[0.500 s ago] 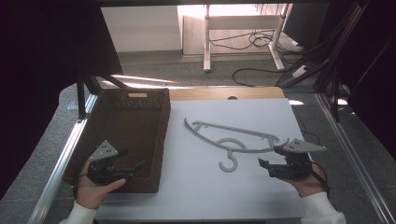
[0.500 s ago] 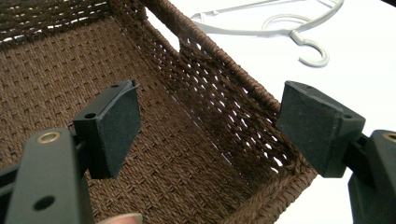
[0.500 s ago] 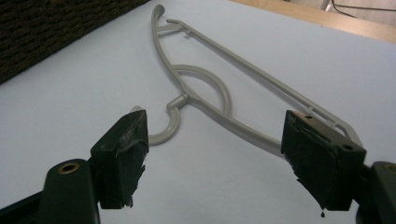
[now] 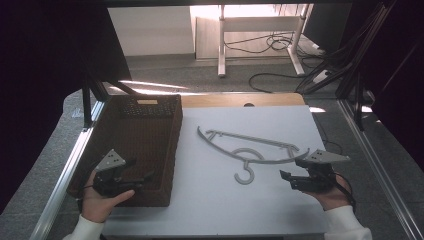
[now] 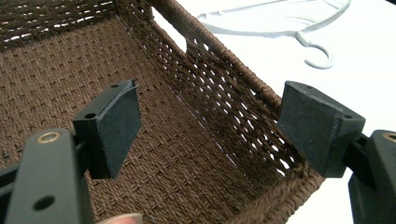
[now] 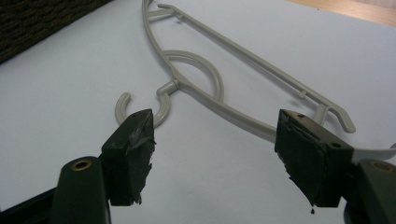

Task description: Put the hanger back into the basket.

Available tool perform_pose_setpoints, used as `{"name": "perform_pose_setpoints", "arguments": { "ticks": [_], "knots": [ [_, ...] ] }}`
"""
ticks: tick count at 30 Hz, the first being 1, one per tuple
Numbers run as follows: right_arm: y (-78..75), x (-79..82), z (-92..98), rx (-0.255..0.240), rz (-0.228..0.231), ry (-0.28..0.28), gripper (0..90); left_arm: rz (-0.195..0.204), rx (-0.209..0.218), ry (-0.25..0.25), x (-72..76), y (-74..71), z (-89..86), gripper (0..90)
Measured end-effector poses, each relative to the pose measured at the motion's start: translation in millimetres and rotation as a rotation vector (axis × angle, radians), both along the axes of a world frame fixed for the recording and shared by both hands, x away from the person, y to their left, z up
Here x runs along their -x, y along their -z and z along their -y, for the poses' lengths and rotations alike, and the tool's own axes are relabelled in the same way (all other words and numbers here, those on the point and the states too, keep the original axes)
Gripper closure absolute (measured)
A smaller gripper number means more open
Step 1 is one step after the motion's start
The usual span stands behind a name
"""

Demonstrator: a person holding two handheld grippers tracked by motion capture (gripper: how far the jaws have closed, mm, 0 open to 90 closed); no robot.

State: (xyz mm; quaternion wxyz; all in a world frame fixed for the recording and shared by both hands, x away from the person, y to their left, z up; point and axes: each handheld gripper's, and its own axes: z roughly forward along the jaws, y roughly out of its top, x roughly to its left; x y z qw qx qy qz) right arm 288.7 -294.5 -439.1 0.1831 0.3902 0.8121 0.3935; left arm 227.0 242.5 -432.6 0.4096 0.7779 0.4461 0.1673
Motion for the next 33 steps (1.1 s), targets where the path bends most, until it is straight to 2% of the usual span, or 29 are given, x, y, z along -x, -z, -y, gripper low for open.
{"name": "perform_pose_setpoints", "arguments": {
  "ticks": [3, 8, 11, 17, 20, 24, 29, 33],
  "knots": [
    [-3.9, -0.6, -2.1, 0.017, -0.001, 0.005, 31.5, 0.009, -0.008, 0.015, 3.6, -0.8, 0.7, 21.0],
    [-8.2, -0.8, -6.3, 0.0, -0.005, 0.012, 33.2, 0.014, -0.002, 0.005, 8.6, -1.0, -2.3, 21.0],
    [-8.6, -1.8, -10.4, 0.01, -0.013, 0.003, 34.5, 0.016, 0.0, 0.006, 9.9, -1.2, -3.0, 21.1],
    [-5.0, -16.4, -20.5, 0.041, -0.046, -0.021, 36.0, 0.006, -0.009, 0.007, 8.9, 1.7, -2.7, 21.2],
    [-4.7, -30.9, -27.3, 0.055, -0.063, -0.042, 36.3, 0.003, -0.016, 0.011, 8.7, 2.2, -1.0, 21.2],
    [-5.4, -39.2, -32.4, 0.057, -0.076, -0.061, 36.2, -0.002, -0.018, 0.009, 8.2, 4.2, -0.7, 21.2],
    [-3.3, -47.2, -34.0, 0.069, -0.088, -0.057, 36.2, -0.003, -0.018, 0.004, 9.4, 4.5, -1.0, 21.2],
    [-1.0, -58.6, -38.9, 0.109, -0.101, -0.066, 36.4, -0.001, -0.023, 0.006, 9.7, 4.3, 0.1, 21.2]
  ]
}}
